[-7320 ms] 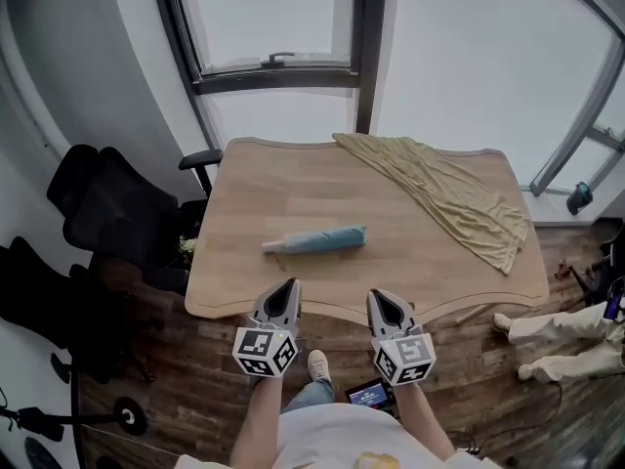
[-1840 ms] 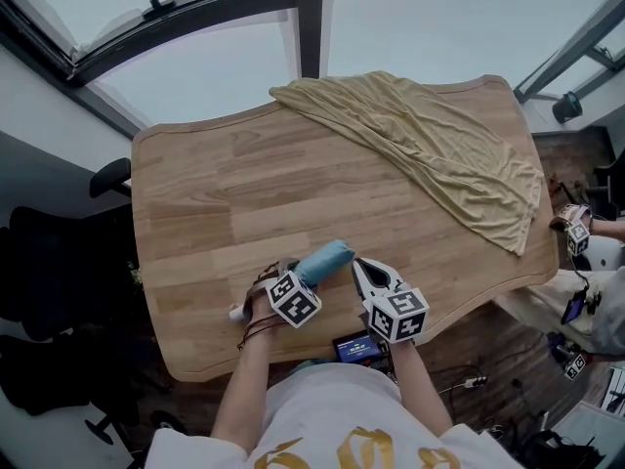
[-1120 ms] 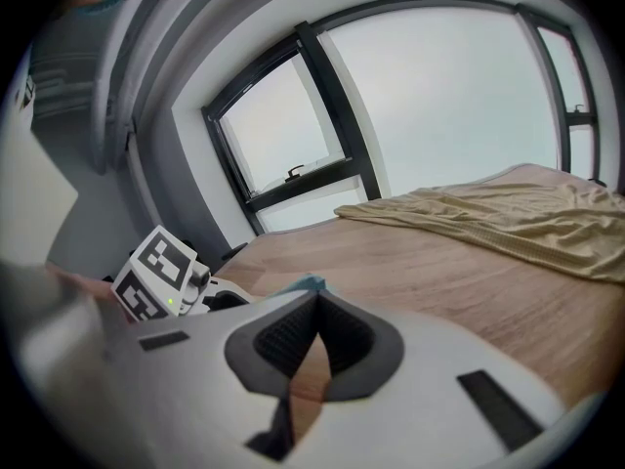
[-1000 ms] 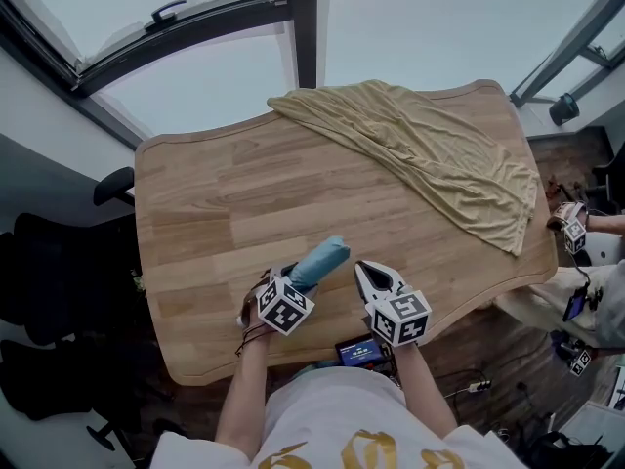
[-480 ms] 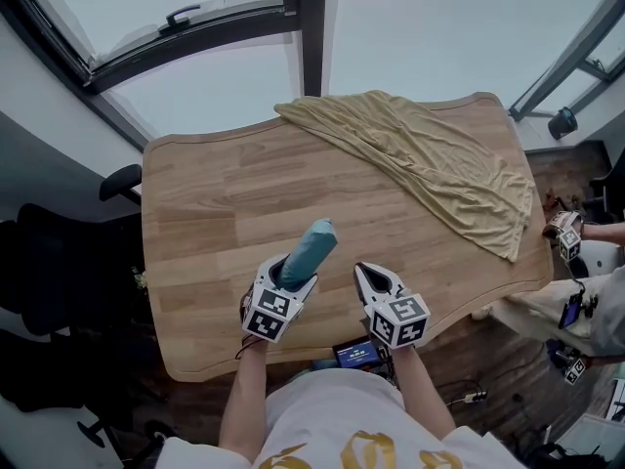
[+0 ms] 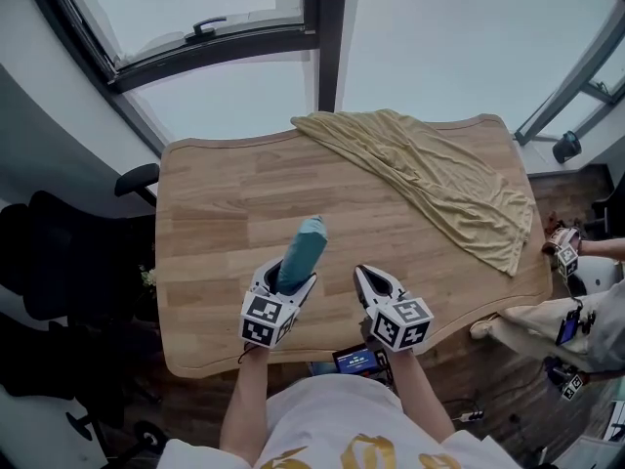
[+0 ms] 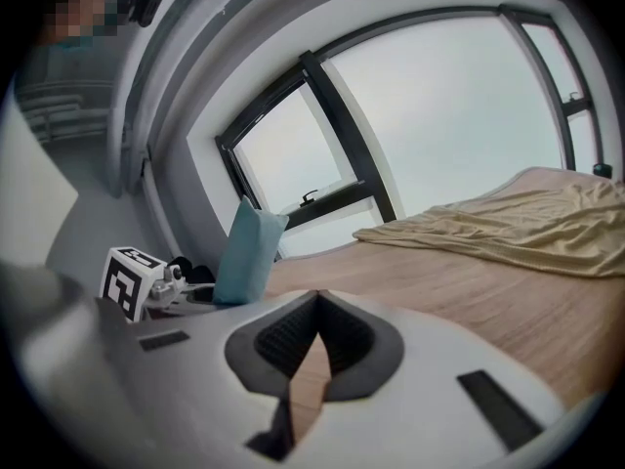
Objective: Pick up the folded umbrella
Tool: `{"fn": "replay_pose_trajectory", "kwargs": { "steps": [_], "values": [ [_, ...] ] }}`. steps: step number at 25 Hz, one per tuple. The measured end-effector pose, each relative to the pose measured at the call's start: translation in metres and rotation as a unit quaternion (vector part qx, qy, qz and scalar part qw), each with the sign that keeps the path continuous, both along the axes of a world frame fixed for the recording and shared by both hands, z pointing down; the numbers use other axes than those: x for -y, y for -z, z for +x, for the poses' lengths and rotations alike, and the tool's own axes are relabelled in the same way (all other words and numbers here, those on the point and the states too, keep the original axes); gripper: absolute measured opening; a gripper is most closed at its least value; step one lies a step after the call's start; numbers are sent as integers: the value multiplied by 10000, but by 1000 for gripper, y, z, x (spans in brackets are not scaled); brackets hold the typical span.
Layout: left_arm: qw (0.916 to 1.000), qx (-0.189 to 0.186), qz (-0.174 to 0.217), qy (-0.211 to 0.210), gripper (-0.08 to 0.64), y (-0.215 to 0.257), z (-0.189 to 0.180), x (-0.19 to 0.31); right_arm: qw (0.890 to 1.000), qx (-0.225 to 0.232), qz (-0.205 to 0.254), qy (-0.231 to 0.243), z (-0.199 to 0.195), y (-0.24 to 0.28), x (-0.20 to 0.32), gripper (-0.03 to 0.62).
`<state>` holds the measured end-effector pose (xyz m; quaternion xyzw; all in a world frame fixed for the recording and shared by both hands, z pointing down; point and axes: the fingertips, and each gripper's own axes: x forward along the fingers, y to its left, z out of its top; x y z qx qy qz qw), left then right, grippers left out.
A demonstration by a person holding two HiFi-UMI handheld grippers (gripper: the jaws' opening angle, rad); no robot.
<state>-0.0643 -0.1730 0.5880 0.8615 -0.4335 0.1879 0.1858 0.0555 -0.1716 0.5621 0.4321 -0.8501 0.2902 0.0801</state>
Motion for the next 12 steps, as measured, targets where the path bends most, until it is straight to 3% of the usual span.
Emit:
{"fn": "replay_pose_trajectory", "kwargs": {
  "steps": [6, 12],
  "values": [
    [9957, -645, 490, 455, 296, 37, -14, -7, 9989, -299, 315, -194, 2, 13, -2, 11],
    [9913, -737, 827, 709, 296, 56, -27, -15, 9944, -600, 842, -237, 0, 36, -3, 11]
  ]
}}
